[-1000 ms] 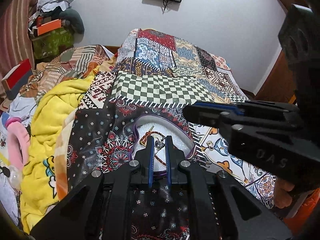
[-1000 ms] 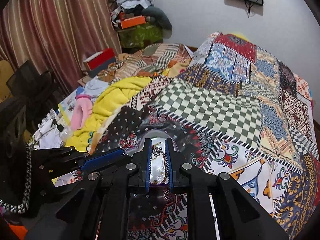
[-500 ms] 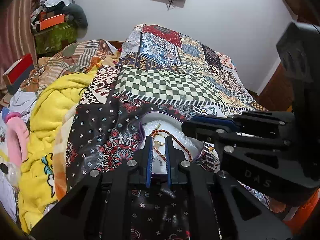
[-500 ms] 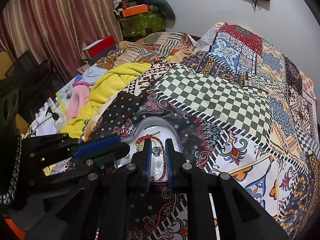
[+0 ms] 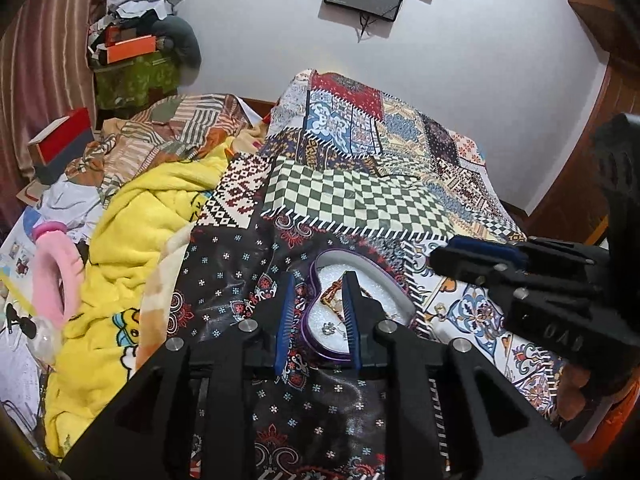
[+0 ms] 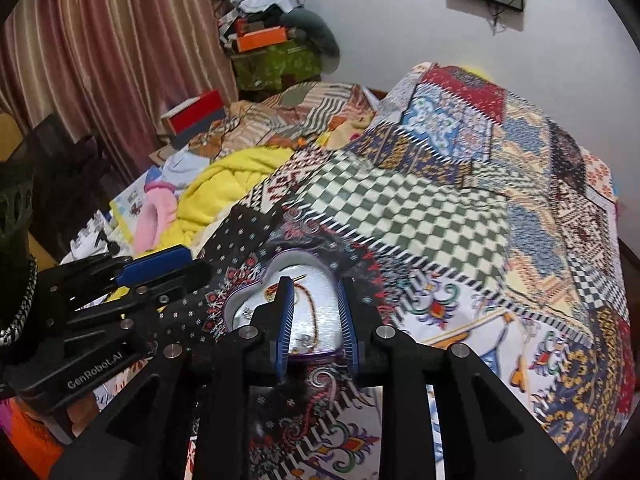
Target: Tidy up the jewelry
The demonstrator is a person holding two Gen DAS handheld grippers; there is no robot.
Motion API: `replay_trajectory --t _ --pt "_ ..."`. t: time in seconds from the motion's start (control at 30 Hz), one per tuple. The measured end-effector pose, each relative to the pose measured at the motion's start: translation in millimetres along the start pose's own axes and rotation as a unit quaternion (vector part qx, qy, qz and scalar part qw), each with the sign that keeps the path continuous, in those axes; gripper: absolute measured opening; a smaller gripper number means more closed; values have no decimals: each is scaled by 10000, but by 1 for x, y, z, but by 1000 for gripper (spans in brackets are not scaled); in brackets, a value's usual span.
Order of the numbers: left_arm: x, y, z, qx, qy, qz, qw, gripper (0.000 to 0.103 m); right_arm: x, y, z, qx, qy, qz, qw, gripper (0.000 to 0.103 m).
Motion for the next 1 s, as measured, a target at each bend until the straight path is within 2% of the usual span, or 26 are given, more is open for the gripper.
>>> replay_trajectory --t 0.2,0.27,0.33,0.6,0.7,0.77,1.0 --pt "19 -18 5 128 183 -39 9997 22 25 -34 3 275 217 -276 9990 20" --pt "25 -23 6 167 232 -53 9996 25 33 -46 2 352 289 -365 9983 20" --pt "34 -29 7 207 285 -79 9993 28 42 -59 0 428 368 -460 9973 20" --pt "71 -41 5 244 614 -194 9976 29 75 -98 -14 625 659 -779 9928 20" --pt "83 -39 2 195 703 -242 9970 29 85 -106 -21 645 766 -866 9912 26" --pt "92 -37 0 150 765 -284 9966 30 93 -111 -27 671 846 -951 9896 36" --pt "117 -18 -13 -119 949 -429 9945 33 119 -118 -49 573 1084 -1142 9859 37"
Point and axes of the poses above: each gripper's, at about its wrist camera, not at the fingertips, and y roughly the way its jaws point, x to its right, z to its top, the point moved 9 cm from there along y, roughly the way its jaws point, and after that the axes turned 1 degree about -z, right-handed, at the moved point
